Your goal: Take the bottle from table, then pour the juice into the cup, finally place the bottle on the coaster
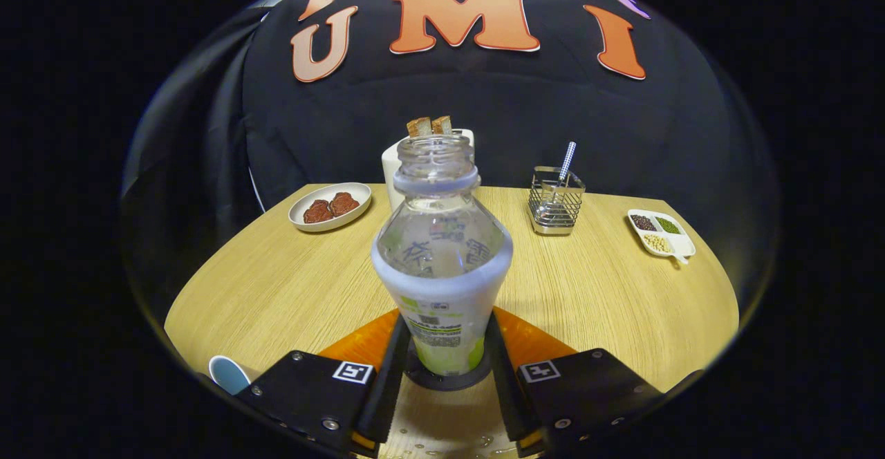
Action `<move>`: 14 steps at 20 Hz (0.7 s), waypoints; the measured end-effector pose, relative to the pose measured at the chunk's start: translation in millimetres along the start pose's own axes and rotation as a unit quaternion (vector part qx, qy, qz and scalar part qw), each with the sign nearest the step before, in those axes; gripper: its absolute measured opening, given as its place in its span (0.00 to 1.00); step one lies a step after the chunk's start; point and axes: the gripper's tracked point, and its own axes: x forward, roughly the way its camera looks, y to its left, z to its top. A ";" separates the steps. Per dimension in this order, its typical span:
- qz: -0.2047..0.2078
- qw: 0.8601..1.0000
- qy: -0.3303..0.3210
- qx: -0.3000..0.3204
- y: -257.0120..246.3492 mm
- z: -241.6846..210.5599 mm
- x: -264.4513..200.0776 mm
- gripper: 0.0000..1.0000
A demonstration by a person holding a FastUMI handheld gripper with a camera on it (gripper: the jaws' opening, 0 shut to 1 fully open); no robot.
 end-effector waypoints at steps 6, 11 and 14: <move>-0.003 1.000 -0.001 0.017 1.4 2.2 -18.8 0.84; -0.015 0.999 -0.025 0.029 -7.0 29.8 -65.0 0.97; -0.035 0.998 -0.045 0.025 -25.6 63.3 -106.2 0.97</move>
